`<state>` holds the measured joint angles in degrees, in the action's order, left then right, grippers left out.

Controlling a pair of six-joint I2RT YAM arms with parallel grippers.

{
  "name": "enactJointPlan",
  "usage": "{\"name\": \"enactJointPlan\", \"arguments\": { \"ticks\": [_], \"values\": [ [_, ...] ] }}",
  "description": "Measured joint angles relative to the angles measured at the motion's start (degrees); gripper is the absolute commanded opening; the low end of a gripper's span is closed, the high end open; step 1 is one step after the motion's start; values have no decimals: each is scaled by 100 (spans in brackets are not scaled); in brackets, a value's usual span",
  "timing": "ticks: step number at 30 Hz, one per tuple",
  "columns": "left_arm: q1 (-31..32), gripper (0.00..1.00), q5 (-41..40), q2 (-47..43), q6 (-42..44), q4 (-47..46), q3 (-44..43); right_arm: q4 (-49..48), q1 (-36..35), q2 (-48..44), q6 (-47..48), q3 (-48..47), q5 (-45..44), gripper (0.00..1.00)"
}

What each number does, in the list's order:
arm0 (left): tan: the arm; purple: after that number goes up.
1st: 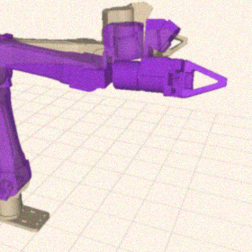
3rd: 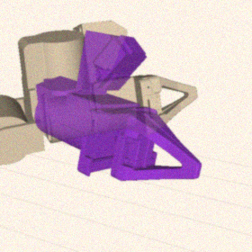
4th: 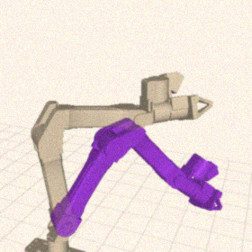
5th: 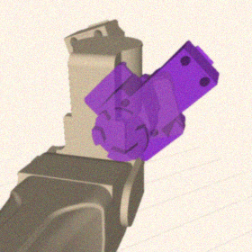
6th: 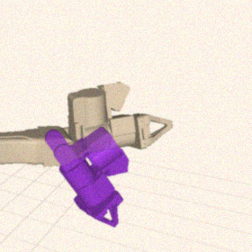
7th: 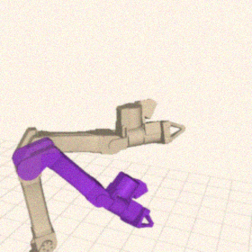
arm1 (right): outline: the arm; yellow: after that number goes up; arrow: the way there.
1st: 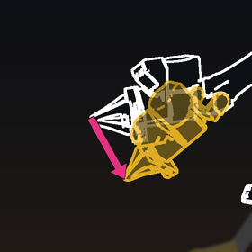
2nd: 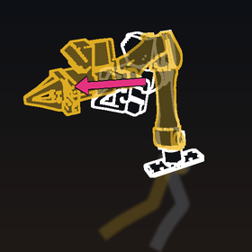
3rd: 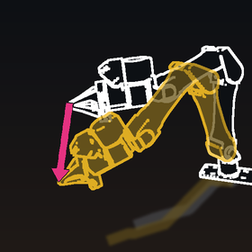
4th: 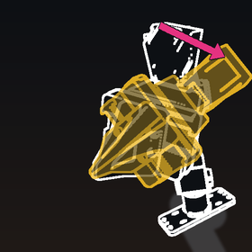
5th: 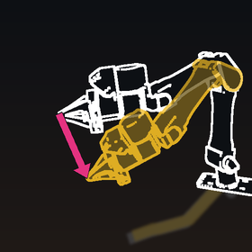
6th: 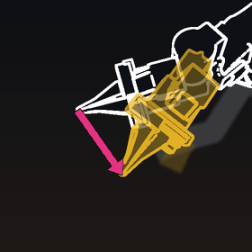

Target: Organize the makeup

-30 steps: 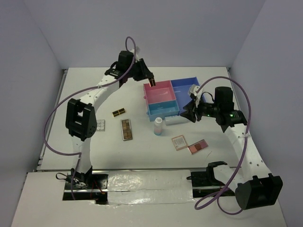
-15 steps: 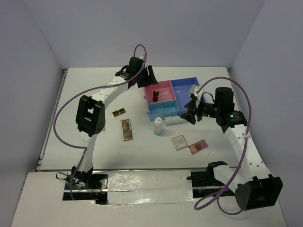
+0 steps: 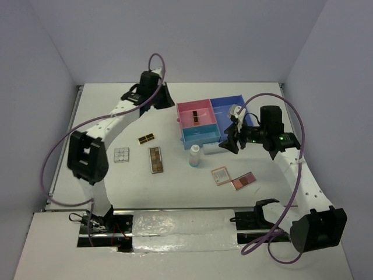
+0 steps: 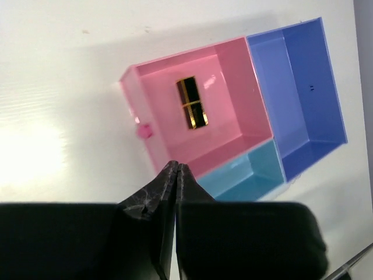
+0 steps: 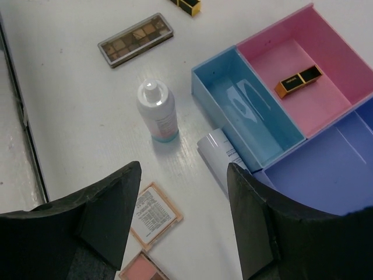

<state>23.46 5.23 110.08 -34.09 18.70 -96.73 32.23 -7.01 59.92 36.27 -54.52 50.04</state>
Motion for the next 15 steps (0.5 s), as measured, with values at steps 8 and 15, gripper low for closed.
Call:
{"name": "enactJointPlan", "arguments": {
  "ticks": [8, 15],
  "values": [
    [-717, 80, -55, -2813, 638, -275, 2118, 426, -966, 649, 866, -704, -269, 84],
    [-1034, 90, -304, -4393, 739, 326, 3303, 699, -2404, 2155, 1631, -2142, -780, 87]
  ]
}}
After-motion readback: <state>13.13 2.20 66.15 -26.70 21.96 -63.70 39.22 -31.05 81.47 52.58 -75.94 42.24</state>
